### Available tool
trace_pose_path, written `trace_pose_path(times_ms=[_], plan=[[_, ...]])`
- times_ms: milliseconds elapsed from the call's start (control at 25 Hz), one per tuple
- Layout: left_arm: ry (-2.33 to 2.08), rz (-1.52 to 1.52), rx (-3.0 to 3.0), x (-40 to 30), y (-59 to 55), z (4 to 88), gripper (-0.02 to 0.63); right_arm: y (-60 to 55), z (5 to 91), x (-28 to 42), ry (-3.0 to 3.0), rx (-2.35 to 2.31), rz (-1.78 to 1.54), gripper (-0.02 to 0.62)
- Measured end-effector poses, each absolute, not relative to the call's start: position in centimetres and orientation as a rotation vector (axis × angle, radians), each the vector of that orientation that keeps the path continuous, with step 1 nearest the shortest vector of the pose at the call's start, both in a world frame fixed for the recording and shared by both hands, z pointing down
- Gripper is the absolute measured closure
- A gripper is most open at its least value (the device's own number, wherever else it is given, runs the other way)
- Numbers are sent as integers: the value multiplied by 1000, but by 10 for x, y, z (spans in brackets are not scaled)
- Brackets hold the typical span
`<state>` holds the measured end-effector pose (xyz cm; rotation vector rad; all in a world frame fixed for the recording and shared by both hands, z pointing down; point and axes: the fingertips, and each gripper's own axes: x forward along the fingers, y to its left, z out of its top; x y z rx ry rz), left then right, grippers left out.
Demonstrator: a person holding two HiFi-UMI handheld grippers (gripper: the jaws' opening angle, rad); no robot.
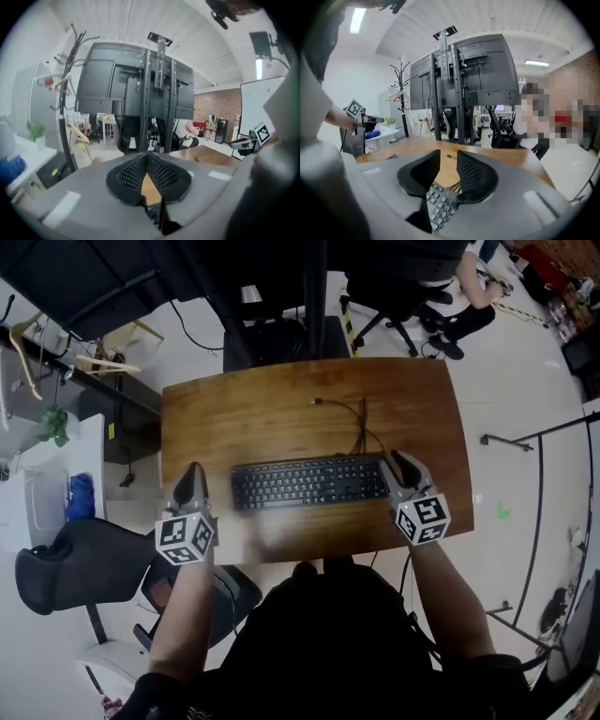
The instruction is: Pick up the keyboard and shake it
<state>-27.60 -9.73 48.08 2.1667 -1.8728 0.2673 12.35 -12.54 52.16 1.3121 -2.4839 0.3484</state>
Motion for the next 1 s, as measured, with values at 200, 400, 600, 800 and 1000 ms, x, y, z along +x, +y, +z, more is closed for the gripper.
trace_pose_path(times_ms=[200, 400, 600, 800, 1000], plan=[[-1996, 151, 2322, -242, -102, 416, 609, -131, 451, 111, -2550, 1461, 121, 543], [-1922, 145, 2332, -215, -82, 431, 609, -125, 463, 107, -2552, 1417, 157, 594], [-1899, 171, 2380, -201, -71, 430, 609, -115, 479, 108, -2542, 1376, 189, 594], [-1945, 165, 2386, -205, -66, 415, 609, -113, 484, 105, -2537, 1343, 187, 594], [-1949, 183, 2377, -205, -62, 415, 609, -119, 484, 106, -2532, 1349, 181, 595]])
